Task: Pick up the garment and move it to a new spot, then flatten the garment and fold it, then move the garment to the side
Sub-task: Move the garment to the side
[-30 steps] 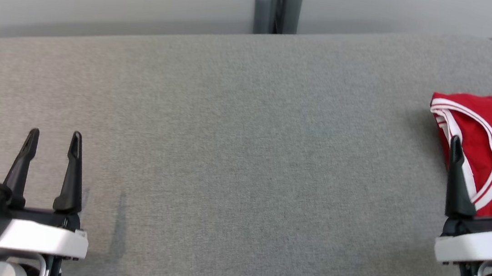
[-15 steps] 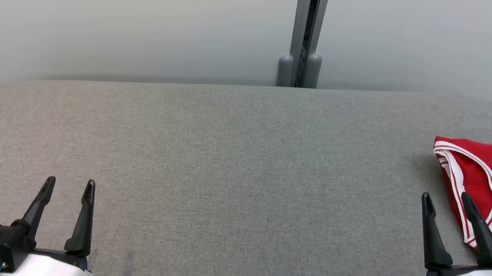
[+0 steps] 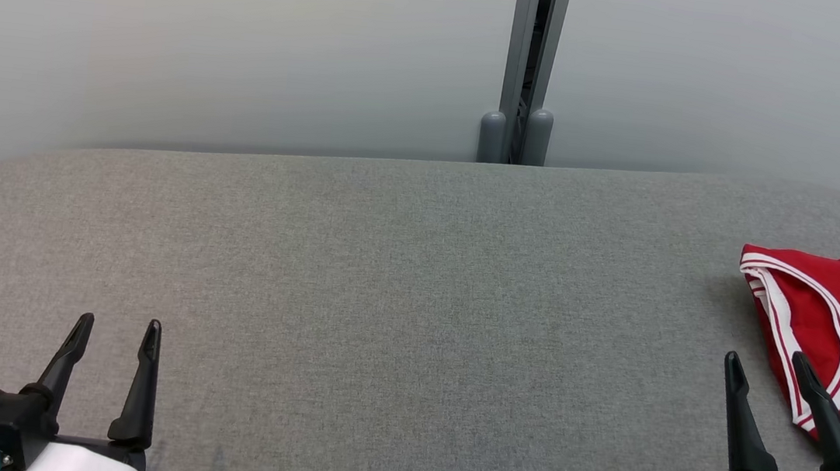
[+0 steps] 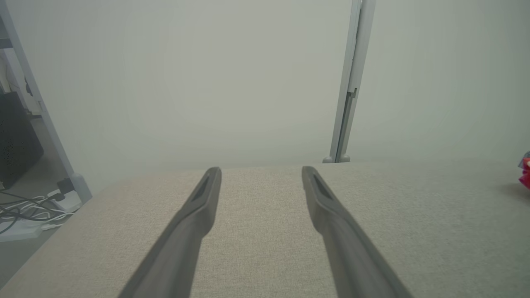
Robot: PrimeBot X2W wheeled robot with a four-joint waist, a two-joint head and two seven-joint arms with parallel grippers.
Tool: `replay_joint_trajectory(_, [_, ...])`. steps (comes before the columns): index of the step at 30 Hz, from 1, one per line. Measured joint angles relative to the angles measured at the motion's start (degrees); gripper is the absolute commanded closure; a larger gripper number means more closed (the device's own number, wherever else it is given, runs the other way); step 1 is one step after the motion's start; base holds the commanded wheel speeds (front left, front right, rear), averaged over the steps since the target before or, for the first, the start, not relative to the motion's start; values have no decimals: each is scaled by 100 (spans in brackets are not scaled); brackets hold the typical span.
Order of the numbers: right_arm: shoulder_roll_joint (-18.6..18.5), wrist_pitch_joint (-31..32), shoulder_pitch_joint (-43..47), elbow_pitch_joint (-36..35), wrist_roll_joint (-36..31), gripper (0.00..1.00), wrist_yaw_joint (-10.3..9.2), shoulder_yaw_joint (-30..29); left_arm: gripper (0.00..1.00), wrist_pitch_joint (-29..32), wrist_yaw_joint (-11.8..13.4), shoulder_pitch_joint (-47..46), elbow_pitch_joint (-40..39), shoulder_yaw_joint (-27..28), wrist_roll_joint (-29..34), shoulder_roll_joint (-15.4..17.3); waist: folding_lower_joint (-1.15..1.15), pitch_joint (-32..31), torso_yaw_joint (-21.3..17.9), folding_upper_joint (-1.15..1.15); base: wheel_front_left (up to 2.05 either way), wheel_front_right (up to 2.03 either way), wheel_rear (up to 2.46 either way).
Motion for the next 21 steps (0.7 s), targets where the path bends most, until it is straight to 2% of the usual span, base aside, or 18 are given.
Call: replay_joint_trajectory(21, [57,36,36,-109,-38,0,0,-8,0,57,93,-1,-27,-14,-94,26,0,33,-37,0,0,0,0])
